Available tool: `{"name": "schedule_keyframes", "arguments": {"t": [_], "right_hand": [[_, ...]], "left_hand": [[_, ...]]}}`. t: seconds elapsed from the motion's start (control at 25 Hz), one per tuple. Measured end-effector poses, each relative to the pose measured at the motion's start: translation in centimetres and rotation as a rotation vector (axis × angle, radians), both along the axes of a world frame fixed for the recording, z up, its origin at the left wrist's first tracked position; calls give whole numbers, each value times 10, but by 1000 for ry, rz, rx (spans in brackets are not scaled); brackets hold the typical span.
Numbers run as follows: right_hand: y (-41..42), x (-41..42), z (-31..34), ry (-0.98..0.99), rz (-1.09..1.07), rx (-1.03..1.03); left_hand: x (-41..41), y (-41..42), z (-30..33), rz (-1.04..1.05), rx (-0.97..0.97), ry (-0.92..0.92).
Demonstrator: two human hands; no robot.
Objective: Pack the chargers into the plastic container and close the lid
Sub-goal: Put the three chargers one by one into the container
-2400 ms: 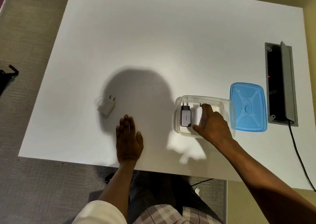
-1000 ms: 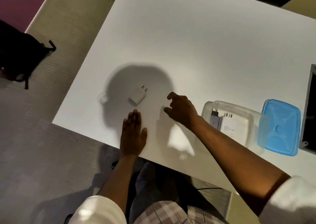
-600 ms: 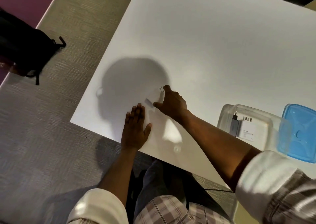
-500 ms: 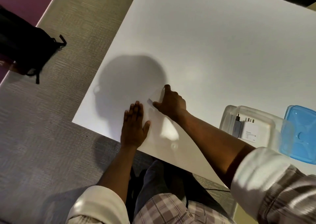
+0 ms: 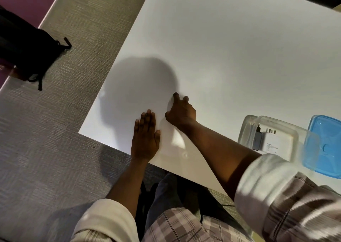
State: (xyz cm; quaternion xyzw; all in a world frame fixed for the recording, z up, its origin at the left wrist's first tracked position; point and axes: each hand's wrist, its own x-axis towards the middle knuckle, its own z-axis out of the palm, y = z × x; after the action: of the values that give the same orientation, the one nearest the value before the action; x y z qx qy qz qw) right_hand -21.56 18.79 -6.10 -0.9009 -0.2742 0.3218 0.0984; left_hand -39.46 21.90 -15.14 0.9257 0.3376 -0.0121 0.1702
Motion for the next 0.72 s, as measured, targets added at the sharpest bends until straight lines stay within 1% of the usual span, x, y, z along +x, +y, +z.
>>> {"name": "schedule_keyframes", "arguments": {"t": [0.32, 0.48, 0.56, 0.72], "right_hand": [[-73, 6, -10, -105, 94, -34], [-106, 16, -7, -60, 82, -18], [-122, 19, 0, -30, 53, 14], [-159, 20, 23, -79, 9, 148]], "left_hand": [[8, -15, 0, 6, -7, -8], [34, -49, 1, -39, -17, 20], [51, -71, 0, -63, -21, 31], [80, -106, -1, -123, -13, 44]]}}
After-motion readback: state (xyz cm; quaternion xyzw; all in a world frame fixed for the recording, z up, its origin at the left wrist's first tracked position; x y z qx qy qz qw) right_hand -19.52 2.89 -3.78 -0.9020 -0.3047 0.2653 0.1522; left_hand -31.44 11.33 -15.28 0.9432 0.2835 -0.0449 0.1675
